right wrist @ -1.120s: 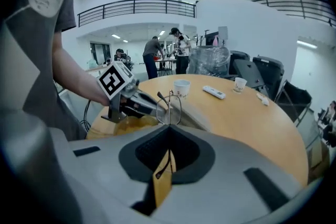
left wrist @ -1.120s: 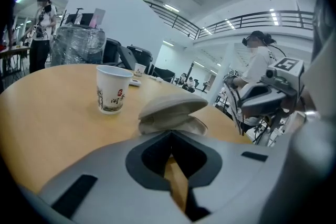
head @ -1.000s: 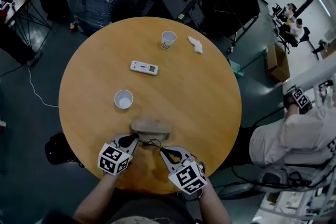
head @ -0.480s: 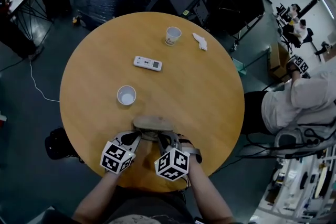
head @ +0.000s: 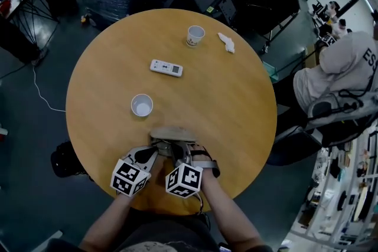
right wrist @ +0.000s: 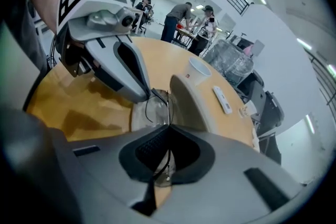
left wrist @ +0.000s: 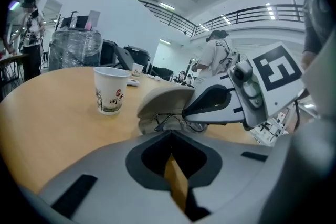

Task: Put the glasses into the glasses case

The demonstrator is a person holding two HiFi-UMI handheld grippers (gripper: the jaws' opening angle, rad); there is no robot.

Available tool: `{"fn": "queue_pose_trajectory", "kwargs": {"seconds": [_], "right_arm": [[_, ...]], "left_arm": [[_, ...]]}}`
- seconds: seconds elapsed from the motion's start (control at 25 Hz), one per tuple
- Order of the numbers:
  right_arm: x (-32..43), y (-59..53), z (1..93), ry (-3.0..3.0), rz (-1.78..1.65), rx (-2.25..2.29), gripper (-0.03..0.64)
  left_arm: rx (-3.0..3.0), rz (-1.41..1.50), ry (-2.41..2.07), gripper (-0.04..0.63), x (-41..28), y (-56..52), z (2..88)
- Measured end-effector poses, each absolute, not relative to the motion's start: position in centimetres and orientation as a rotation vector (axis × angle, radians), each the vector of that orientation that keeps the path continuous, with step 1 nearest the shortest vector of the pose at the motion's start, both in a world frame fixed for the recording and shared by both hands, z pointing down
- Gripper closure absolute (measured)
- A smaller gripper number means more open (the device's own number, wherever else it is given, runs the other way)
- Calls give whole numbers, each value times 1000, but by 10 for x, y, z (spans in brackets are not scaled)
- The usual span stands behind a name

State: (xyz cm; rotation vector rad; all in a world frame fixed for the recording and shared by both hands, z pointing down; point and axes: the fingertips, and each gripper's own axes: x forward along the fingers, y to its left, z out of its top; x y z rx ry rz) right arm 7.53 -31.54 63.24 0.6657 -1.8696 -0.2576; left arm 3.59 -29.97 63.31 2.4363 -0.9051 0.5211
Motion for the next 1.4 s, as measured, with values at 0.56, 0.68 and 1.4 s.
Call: {"fn": "queue_pose_trajectory", "kwargs": {"seconds": [0.56,0.68,1.4], "right_arm": [[66,-320,650,-1846,-296,693,624],[66,-320,650,-1864,-277,698,624],[71,-310,627,-1943,-287,778,531]], "left_arm": [[2440,521,-885,589,34,-299,634],[2440,524,-883,589,35,-299,634],[2464,548,-882,589,37,-300,635]]}}
